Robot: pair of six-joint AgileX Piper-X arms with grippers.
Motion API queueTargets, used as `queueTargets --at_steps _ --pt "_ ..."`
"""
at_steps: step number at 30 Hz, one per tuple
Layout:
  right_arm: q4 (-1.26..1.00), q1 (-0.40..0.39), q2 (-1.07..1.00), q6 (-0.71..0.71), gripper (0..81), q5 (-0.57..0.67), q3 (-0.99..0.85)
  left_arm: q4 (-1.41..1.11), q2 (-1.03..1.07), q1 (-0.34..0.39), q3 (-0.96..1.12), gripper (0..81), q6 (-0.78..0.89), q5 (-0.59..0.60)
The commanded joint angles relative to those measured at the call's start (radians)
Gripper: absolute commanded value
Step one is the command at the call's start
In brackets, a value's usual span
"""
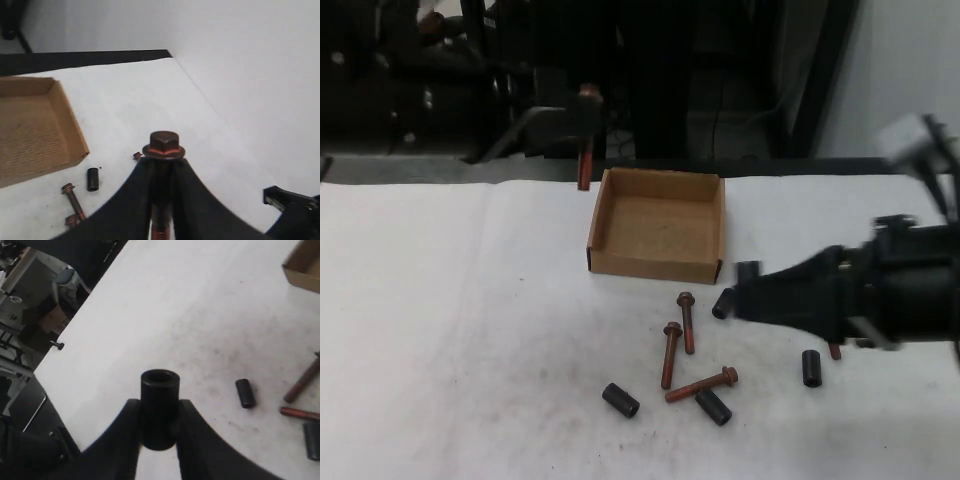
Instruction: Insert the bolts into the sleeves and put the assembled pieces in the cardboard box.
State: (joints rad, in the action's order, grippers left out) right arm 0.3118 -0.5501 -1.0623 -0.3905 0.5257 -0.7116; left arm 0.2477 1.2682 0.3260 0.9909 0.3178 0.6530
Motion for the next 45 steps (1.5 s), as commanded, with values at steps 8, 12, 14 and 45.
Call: queueTargets --at_steps 8,12,14,45 --pt "-0.175 -0.143 -0.156 -0.037 0.3 0.014 -0.151 -0.080 -0.030 0.006 0.000 0.8 -0.060 0.167" --pt "-0.175 -0.145 -0.198 -0.034 0.3 0.011 -0.191 -0.088 -0.030 0.011 0.000 0.8 -0.060 0.167" --pt "-0.175 -0.145 -0.213 -0.029 0.3 0.011 -0.201 -0.090 -0.030 0.011 0.000 0.8 -0.052 0.167" --pt "-0.205 -0.145 -0.228 -0.029 0.3 -0.102 -0.236 -0.118 -0.030 0.076 0.000 0.8 0.043 0.104"
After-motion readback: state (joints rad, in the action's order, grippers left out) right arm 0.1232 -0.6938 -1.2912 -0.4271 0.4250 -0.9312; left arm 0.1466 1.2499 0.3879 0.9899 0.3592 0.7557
